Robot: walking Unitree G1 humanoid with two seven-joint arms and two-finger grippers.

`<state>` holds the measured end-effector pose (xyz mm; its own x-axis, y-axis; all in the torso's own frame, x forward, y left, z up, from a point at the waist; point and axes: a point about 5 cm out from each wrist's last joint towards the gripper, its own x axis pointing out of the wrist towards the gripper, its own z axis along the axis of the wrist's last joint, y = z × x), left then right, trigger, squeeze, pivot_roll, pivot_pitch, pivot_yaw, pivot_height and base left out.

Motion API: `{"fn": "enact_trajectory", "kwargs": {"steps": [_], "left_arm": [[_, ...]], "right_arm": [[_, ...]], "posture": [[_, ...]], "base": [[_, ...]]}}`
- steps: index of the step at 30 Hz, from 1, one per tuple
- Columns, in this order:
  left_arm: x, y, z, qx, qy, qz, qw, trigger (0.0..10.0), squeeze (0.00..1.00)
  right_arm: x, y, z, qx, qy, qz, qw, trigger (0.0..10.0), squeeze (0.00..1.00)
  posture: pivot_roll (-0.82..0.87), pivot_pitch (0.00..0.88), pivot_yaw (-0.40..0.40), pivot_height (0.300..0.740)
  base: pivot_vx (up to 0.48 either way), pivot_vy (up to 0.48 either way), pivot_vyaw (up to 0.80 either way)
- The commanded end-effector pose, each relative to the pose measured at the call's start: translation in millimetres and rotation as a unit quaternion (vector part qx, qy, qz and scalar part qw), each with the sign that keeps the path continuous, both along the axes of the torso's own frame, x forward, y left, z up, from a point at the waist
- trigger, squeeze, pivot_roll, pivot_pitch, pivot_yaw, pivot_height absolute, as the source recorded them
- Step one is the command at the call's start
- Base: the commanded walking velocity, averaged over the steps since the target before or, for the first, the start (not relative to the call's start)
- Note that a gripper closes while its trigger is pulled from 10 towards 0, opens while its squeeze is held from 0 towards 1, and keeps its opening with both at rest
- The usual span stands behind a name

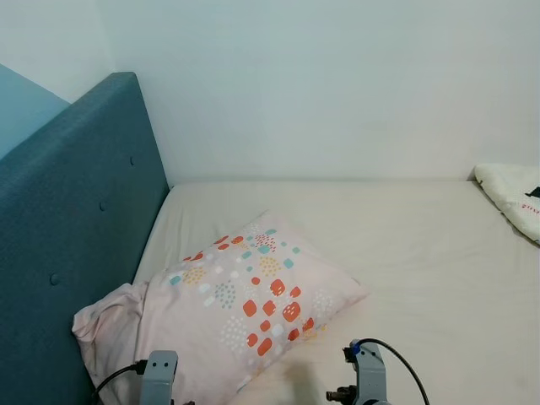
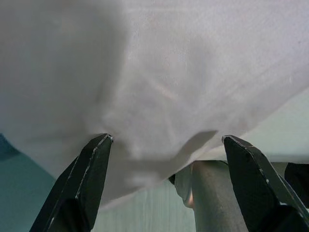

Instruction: Clean up the room

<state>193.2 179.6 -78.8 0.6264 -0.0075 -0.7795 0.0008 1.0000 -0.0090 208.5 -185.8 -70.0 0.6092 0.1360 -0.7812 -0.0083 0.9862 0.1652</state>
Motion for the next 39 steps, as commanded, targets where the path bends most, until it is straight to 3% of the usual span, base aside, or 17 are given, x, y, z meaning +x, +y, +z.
{"fn": "enact_trajectory", "kwargs": {"steps": [1, 8, 21, 39], "left_arm": [[-4.1, -0.5, -2, 0.001, 0.012, -0.002, 1.0, 10.0, 0.0], [-2.0, -0.8, -2, -0.003, 0.009, 0.009, 1.0, 10.0, 0.0], [-11.2, 0.6, -6, 0.005, 0.024, 0.0, 1.0, 10.0, 0.0], [-7.8, 1.9, -4, 0.011, 0.023, -0.015, 1.0, 10.0, 0.0]], "right_arm": [[-1.2, 1.8, -1, 0.001, 0.004, 0.0, 1.0, 10.0, 0.0], [-0.7, 1.1, -1, 0.003, 0.005, 0.001, 1.0, 10.0, 0.0], [-0.5, 0.4, 0, 0.004, 0.007, 0.001, 1.0, 10.0, 0.0], [-3.3, 4.6, -2, 0.01, 0.01, 0.0, 1.0, 10.0, 0.0]], "posture": [[0.01, 0.0, 0.01, 0.7], [0.03, 0.0, -0.013, 0.7], [0.04, 0.0, -0.014, 0.7], [0.04, 0.0, -0.005, 0.7]], "base": [[0.0, 0.0, 0.0], [0.0, 0.0, 0.0], [-0.258, 0.0, 0.0], [-0.27, 0.0, 0.0]]}}
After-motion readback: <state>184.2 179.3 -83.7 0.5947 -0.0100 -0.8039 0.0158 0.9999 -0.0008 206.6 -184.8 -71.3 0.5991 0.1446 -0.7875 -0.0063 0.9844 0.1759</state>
